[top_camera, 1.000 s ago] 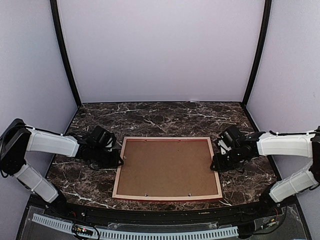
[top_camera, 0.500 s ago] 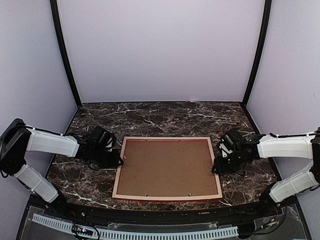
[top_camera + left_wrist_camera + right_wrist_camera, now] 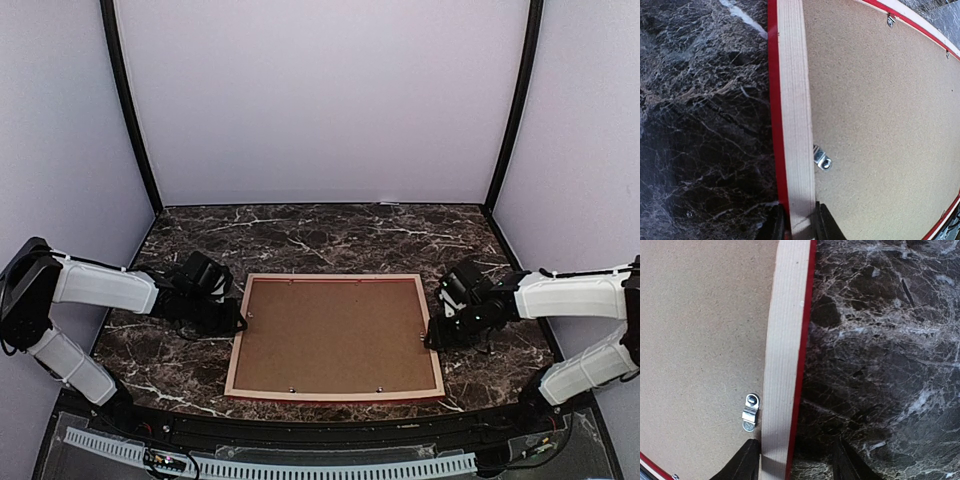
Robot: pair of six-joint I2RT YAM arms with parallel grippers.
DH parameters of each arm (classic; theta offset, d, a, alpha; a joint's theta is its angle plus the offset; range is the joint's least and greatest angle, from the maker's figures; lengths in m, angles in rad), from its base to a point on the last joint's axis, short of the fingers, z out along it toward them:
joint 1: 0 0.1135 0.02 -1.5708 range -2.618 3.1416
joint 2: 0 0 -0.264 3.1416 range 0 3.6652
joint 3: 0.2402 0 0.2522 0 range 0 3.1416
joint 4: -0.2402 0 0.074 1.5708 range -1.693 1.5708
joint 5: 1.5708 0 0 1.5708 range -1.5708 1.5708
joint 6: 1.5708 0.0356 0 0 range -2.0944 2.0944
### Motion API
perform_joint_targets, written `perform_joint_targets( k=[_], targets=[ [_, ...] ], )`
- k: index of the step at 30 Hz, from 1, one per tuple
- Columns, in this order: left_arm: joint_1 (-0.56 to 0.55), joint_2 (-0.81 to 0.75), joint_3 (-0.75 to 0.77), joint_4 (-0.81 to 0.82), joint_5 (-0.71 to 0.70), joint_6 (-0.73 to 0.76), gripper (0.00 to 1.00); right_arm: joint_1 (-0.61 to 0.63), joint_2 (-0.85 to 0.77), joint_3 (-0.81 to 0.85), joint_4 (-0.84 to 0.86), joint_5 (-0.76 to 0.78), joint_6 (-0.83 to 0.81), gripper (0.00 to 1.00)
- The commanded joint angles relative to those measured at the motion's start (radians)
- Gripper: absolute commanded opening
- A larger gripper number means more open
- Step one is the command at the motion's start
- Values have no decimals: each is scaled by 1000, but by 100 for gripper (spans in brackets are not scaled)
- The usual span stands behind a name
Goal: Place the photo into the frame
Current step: Press the fastener onto the backboard.
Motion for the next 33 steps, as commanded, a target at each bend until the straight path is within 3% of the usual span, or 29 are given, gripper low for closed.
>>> perform_joint_targets(
  k=[1,15,33],
  targets=[
    [-10,0,1,-47,25,14,20,13,16,0,-4,37,10,51],
    [-10,0,-5,-43,26,17,20,13,72,35,25,98,9,52],
    [-10,5,-12,-36,32,20,20,14,144,91,143,5,-16,54]
  ],
)
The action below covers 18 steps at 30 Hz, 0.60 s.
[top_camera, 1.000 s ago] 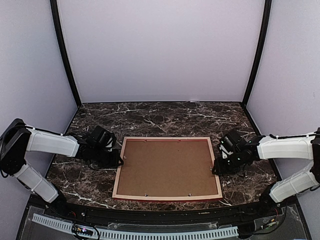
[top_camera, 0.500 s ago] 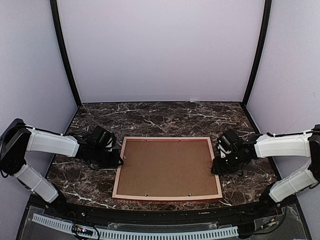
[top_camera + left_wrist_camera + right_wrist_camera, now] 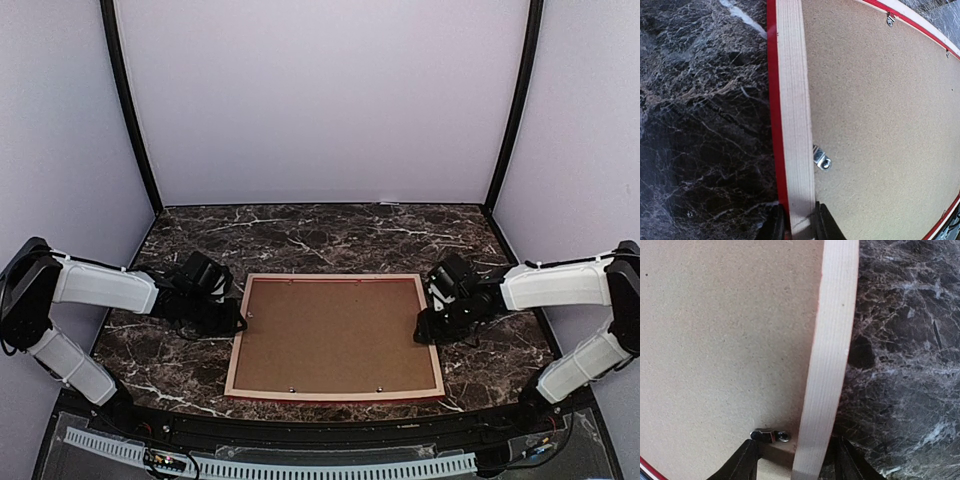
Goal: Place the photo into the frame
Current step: Press the fastener onto the backboard.
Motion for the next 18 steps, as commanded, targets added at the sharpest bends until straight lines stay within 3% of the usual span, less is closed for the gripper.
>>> perform_joint_targets(
  k=[1,18],
  targets=[
    [-10,6,-12,-36,33,17,20,6,34,24,97,6,-9,54],
    [-10,5,-3,-40,36,22,20,-1,-65,-14,46,23,-22,59]
  ],
)
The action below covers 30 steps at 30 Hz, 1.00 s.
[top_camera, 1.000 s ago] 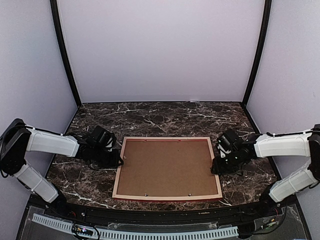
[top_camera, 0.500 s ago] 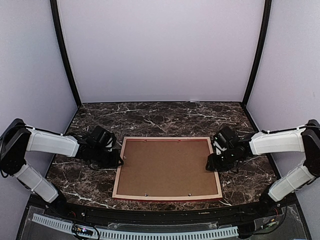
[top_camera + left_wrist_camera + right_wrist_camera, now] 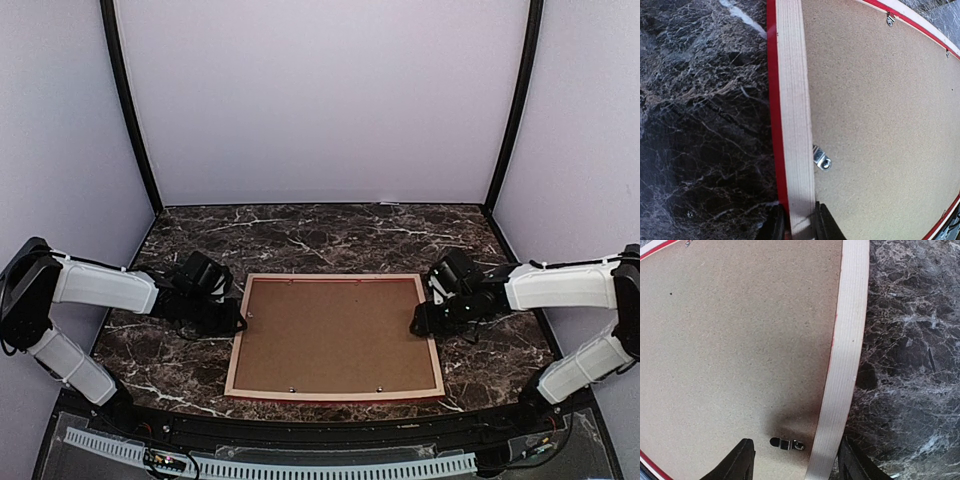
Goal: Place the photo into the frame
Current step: Press the fastener onto the backboard.
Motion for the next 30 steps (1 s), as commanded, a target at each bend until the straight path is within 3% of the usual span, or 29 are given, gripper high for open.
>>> perform_joint_targets(
  k=[1,30],
  targets=[
    [-10,5,-3,-41,36,22,20,0,-44,-22,-12,22,-15,59],
    [-10,8,-4,-42,33,22,20,-62,67,10,21,1,-76,54]
  ],
)
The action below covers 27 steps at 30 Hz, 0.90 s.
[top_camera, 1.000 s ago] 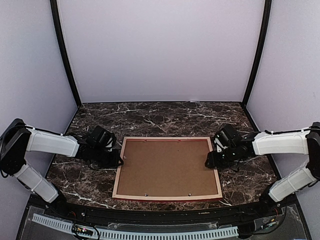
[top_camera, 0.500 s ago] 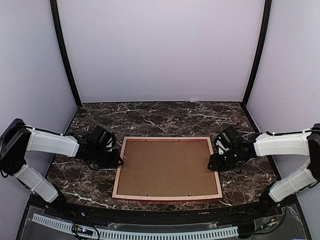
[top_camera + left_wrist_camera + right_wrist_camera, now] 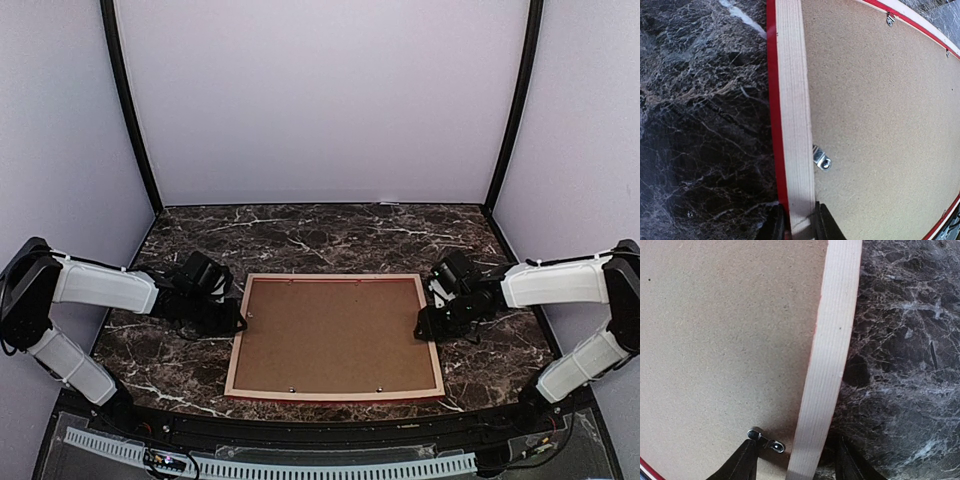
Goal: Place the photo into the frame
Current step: Press the fastener onto the backboard.
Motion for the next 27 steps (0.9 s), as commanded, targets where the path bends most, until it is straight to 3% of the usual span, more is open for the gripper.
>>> perform_joint_targets(
  k=[1,11,27],
  targets=[
    [-10,9,-5,-41,34,21,20,-25,31,16,46,21,-12,53],
    [-10,8,-7,-43,33,20,20,-52,45,20,79,22,-11,47],
    [-10,8,-6,-41,33,21,20,-80,22,-2,77,-44,-25,29]
  ],
)
